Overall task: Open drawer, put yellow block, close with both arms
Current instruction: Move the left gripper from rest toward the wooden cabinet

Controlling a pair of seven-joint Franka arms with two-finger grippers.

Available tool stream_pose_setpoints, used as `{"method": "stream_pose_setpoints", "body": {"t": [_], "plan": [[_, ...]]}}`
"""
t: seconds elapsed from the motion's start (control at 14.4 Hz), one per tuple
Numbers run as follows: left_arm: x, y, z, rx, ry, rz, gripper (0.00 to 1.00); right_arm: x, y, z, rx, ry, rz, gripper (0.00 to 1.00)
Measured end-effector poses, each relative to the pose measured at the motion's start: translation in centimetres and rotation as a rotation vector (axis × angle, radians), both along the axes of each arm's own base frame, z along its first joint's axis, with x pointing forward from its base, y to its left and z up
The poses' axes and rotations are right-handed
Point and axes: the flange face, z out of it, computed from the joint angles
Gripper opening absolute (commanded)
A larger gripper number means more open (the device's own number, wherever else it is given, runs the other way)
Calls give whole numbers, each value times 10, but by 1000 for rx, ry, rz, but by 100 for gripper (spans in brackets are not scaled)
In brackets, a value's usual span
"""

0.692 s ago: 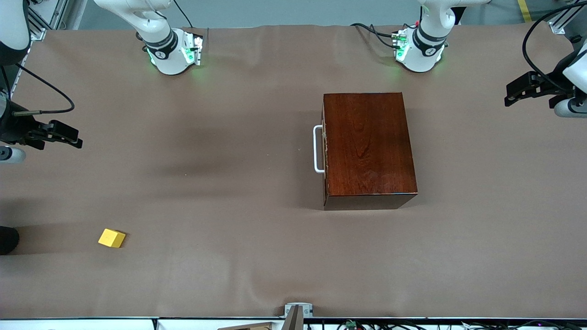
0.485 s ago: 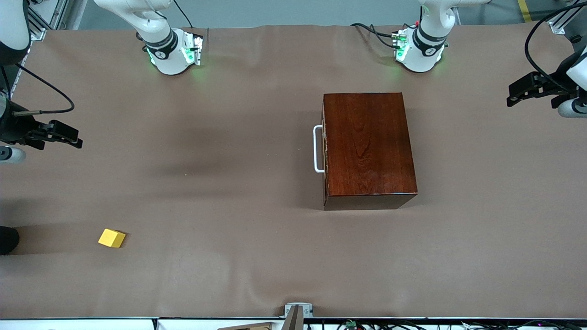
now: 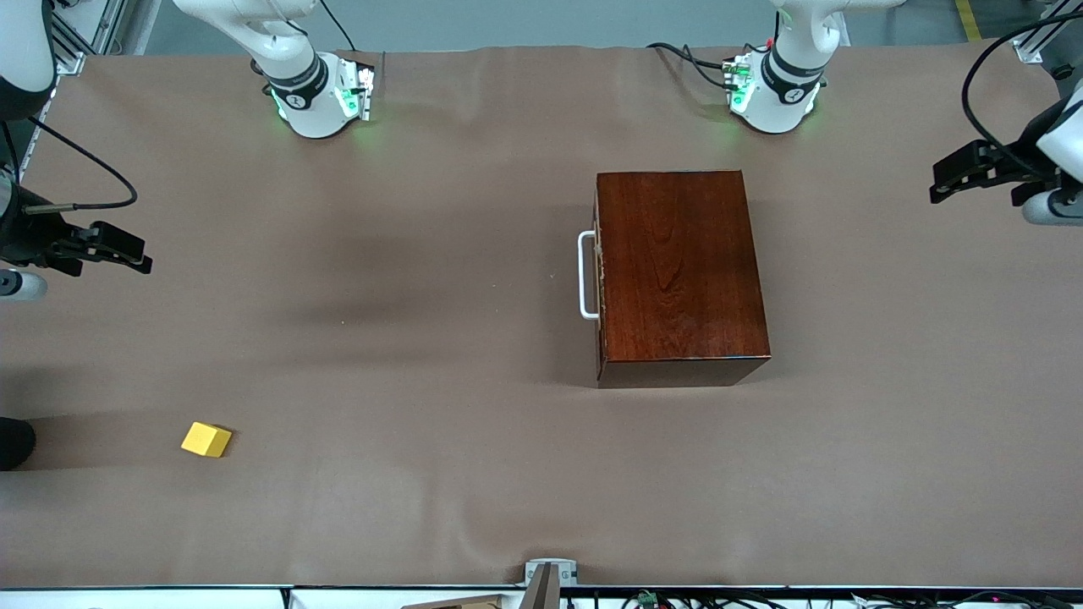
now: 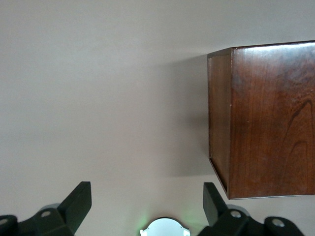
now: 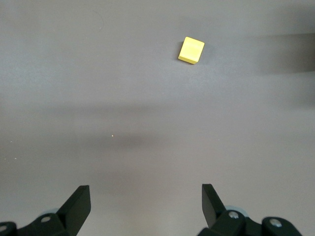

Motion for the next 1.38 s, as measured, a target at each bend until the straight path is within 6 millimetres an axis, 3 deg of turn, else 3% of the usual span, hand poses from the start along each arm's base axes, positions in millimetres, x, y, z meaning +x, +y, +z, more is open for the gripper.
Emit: {"method": "stream_pose_setpoints", "body": {"t": [0.48,1.38], "plan": [[8,-35,-21,6,34,2,100,0,0,0,0,0,0,100],[8,-36,-20,6,31,1,100,0,0,0,0,0,0,100]]}}
